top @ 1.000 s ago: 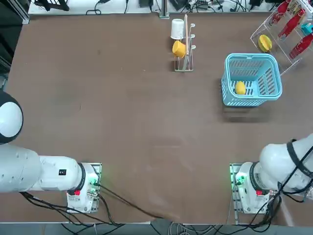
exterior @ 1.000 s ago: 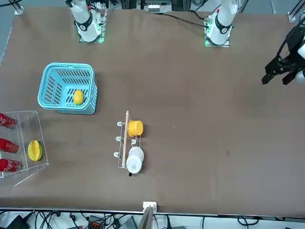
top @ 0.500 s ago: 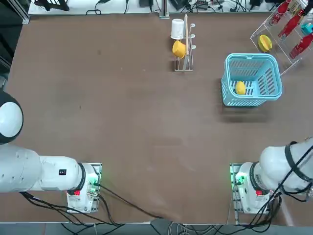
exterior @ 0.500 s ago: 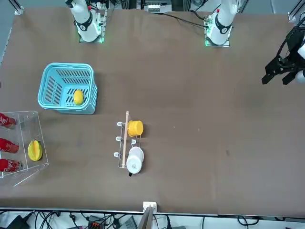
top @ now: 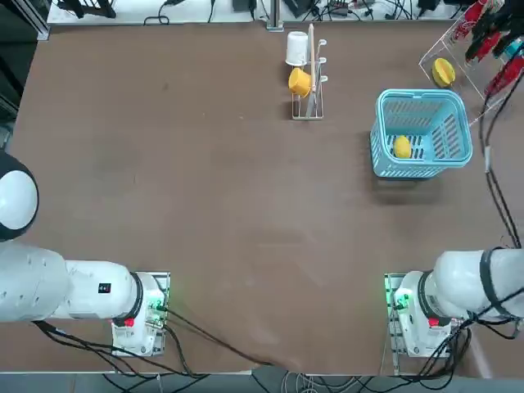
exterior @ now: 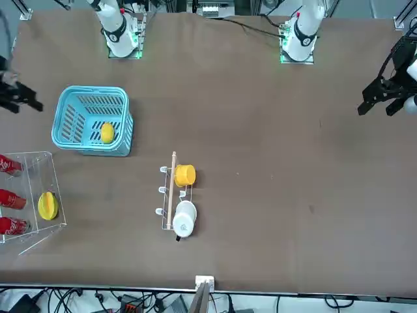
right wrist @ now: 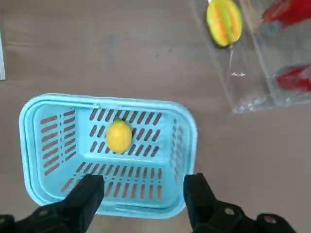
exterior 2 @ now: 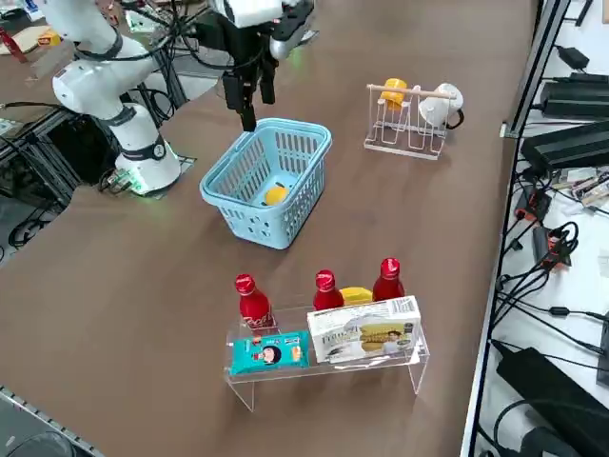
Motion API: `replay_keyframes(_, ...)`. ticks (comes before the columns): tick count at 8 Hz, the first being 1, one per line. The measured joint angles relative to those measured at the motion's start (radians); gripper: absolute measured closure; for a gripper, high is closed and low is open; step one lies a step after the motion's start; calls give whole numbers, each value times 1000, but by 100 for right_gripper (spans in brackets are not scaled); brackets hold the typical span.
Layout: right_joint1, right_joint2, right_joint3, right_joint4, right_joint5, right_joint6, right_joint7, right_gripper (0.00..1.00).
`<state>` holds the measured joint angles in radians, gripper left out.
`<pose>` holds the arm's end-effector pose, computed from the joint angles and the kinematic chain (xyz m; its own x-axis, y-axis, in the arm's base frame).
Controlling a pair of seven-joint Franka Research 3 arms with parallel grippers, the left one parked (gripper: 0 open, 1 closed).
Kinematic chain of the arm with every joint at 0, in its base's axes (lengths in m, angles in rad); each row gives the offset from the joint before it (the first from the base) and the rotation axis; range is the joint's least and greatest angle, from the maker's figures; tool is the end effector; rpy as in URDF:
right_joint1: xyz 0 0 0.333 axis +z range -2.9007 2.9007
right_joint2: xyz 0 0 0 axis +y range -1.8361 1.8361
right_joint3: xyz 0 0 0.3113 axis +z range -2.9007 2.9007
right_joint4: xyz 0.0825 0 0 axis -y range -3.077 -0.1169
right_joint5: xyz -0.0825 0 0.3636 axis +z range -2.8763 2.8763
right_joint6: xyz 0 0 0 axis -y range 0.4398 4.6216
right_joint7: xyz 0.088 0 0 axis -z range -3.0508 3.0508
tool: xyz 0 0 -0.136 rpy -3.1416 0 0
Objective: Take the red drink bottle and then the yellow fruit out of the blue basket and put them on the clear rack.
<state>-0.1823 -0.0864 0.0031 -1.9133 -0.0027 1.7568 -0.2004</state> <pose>0.4981 -0.0905 0.4961 0.9974 0.0221 -0.0692 0.0214 -0.9997 -0.0111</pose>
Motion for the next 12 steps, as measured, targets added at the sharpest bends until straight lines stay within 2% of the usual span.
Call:
replay_keyframes(3, 98, -106, 2, -286, 0, 173, 101, 0)
replay_keyframes(5, 131, -134, 12, -399, 0, 238, 116, 0)
replay_keyframes(9, 133, -130, 29, -580, -1, 462, 116, 0)
replay_keyframes(12, 133, -76, 30, -655, -1, 634, 133, 0)
